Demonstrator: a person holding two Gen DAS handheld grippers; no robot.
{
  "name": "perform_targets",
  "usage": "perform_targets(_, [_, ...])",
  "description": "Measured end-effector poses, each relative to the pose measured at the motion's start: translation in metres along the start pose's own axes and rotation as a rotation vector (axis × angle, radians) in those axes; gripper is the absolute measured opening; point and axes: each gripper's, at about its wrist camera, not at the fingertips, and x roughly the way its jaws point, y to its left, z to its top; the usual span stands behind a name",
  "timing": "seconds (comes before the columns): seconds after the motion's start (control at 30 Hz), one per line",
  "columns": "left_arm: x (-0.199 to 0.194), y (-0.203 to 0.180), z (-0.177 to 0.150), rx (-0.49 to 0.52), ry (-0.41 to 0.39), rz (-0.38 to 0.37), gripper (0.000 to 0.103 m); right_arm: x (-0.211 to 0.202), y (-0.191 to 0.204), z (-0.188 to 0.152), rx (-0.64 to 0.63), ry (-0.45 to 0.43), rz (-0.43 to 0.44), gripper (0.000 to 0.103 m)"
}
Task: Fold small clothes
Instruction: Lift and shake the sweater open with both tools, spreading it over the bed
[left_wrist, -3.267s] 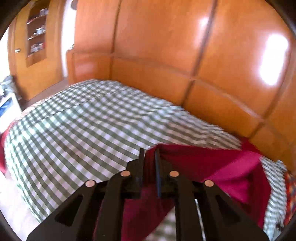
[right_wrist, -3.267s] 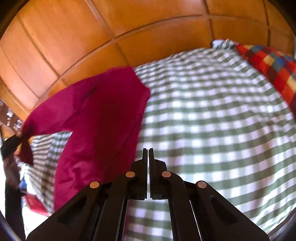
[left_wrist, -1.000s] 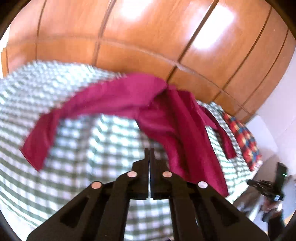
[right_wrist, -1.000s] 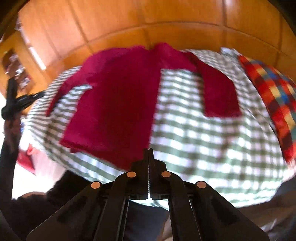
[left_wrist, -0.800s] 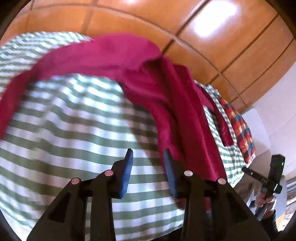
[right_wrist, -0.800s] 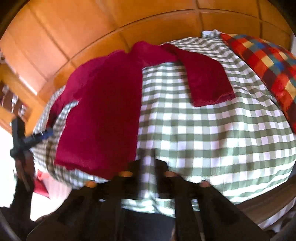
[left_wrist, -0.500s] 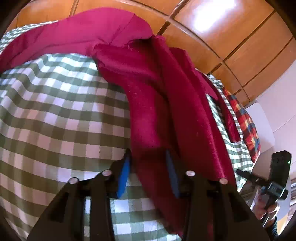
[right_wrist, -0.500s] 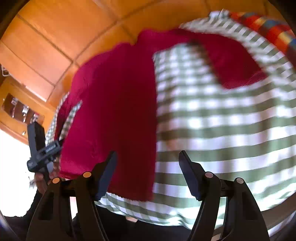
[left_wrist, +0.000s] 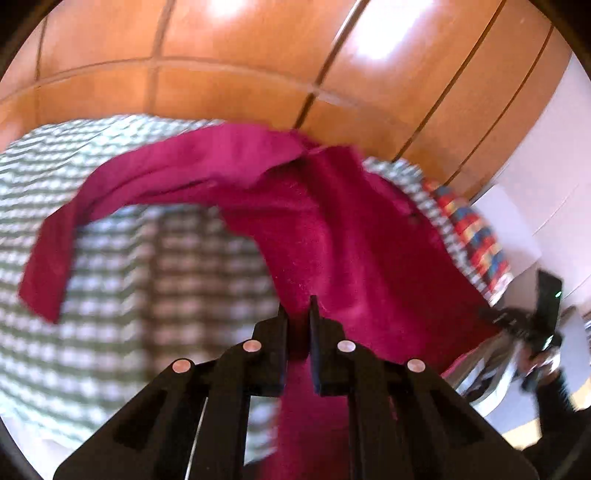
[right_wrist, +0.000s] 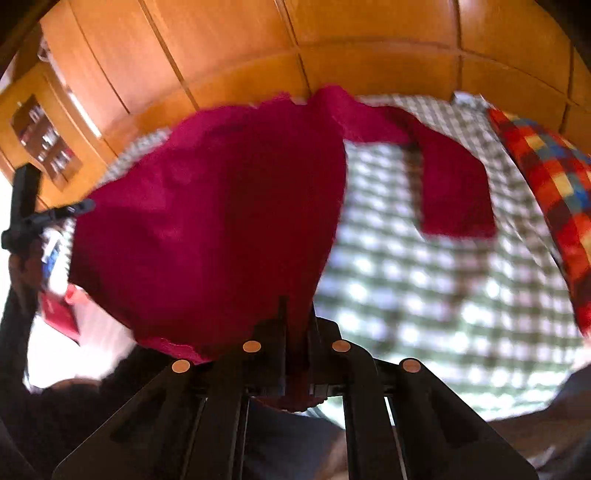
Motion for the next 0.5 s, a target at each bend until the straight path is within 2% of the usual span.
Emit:
perform_targets(0.07, [0.013, 0.015, -0.018, -0.023, 0.069, 0.072, 0.009, 0.019, -0.004, -0.018, -0.013, 0.1, -0.012, 0.007])
perform_targets(0.17, [0.048, 0.037, -0.048, -0.088, 0.189, 0.181, 0.01, 0.049, 0.007, -0.041, -0.099, 0.237, -0.028, 0.007])
perform_targets(0.23, [0.059, 0.047, -0.062, -0.124, 0.212, 0.219, 0.017, 0.058, 0.016, -0.047, -0.171, 0.29, -0.058, 0.007])
perform_targets(0.27, [0.058, 0.052, -0.064, -0.157, 0.192, 0.2, 0.021, 0.06, 0.017, -0.046, -0.202, 0.314, -0.059, 0.007])
perform_targets(0.3, [0.052, 0.057, -0.063, -0.187, 0.165, 0.189, 0.032, 0.059, 0.017, -0.041, -0.212, 0.332, -0.047, 0.016])
perform_targets(0.33, [0.047, 0.06, -0.061, -0.194, 0.142, 0.203, 0.038, 0.058, 0.016, -0.038, -0.213, 0.342, -0.035, 0.045])
perform_targets(0.37, [0.037, 0.064, -0.056, -0.192, 0.089, 0.256, 0.052, 0.054, 0.015, -0.029, -0.215, 0.346, -0.029, 0.062])
perform_targets(0.4, [0.03, 0.07, -0.052, -0.192, 0.057, 0.292, 0.055, 0.047, 0.014, -0.017, -0.216, 0.309, -0.039, 0.078])
perform_targets(0.5, [0.01, 0.103, -0.035, -0.265, -0.007, 0.397, 0.058, 0.033, 0.018, 0.021, -0.201, 0.166, -0.016, 0.079])
